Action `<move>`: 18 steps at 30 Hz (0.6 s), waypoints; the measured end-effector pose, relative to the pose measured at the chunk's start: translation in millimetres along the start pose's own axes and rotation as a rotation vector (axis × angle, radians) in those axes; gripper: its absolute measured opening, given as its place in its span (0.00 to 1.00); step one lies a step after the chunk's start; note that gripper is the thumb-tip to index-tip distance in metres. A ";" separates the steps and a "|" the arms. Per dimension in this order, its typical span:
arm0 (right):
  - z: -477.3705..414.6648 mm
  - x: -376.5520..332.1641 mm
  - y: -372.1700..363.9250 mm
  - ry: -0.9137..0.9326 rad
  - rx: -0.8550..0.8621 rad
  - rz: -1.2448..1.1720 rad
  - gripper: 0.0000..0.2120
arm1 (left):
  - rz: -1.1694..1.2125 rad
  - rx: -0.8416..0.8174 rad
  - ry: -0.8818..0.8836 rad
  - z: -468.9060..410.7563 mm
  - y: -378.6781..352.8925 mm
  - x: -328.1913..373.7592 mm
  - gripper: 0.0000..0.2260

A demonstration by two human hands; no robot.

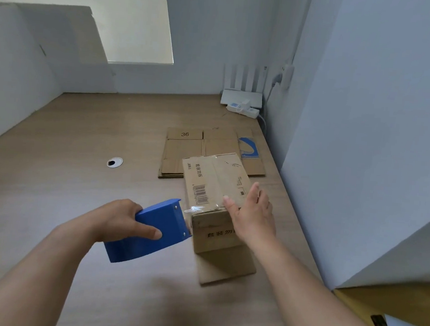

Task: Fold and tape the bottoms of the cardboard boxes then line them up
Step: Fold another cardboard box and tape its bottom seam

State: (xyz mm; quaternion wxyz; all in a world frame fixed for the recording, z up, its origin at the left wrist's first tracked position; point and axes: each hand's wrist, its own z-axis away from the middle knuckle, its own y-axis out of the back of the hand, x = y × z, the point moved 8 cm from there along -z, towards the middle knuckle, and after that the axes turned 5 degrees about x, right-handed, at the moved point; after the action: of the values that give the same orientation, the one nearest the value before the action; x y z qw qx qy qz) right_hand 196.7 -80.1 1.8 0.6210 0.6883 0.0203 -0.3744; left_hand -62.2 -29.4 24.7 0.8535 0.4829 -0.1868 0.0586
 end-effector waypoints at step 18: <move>0.9 -9.8 -1.7 -0.018 -0.010 -0.025 0.42 | -0.196 -0.107 0.214 -17.7 28.9 12.0 0.20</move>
State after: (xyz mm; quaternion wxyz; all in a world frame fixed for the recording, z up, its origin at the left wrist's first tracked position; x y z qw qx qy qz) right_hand 188.3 -76.1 5.7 0.6199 0.6814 0.0255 -0.3882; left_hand -54.6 -0.2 44.2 0.8948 0.4435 -0.0495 0.0162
